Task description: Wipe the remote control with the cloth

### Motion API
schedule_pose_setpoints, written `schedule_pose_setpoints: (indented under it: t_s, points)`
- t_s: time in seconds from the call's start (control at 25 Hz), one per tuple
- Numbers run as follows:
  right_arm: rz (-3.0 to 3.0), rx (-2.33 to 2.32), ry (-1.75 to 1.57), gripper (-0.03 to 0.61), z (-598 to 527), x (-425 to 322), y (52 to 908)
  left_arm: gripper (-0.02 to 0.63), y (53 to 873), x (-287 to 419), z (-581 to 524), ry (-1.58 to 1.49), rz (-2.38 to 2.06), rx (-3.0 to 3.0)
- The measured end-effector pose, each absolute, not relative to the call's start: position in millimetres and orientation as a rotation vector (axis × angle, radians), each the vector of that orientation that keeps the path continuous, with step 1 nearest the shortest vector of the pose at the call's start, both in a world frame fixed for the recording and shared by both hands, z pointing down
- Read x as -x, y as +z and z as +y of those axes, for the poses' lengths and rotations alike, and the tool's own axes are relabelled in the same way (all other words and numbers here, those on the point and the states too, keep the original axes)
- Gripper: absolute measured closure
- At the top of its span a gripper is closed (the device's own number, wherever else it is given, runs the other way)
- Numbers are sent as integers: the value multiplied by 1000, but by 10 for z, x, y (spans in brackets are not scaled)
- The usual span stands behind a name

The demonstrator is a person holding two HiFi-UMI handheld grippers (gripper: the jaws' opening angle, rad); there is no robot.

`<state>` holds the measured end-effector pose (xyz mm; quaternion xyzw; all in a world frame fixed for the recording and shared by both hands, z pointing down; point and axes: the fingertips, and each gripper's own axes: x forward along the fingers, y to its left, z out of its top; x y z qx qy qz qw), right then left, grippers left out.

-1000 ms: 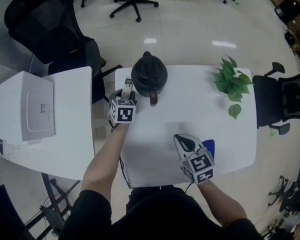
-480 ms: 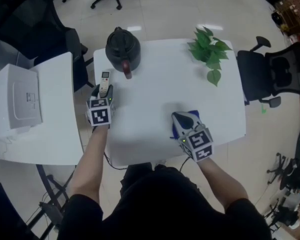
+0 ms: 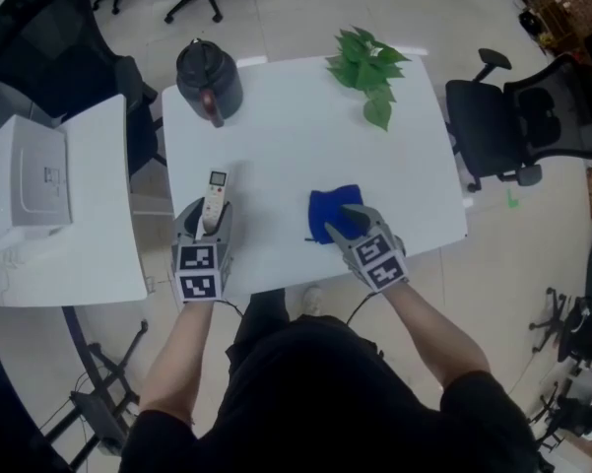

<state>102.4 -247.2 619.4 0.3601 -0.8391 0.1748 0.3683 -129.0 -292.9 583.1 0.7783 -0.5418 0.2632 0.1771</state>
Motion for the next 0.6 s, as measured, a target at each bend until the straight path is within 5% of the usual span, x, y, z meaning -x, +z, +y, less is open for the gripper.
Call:
schedule_pose_setpoints:
  t_s: [0.12, 0.24, 0.6]
  points:
    - [-2097, -855, 419, 289, -2387, -1143, 6486, 405, 5703, 1009, -2621, 760, -1498, -2269]
    - [-2048, -816, 407, 229, -2424, -1202, 6727, 405, 5648, 782, -2354, 788, -1460, -2321]
    - [-2013, -729, 477, 199, -2562, -1141, 7052, 405, 5555, 373, -1884, 833, -1396, -2424]
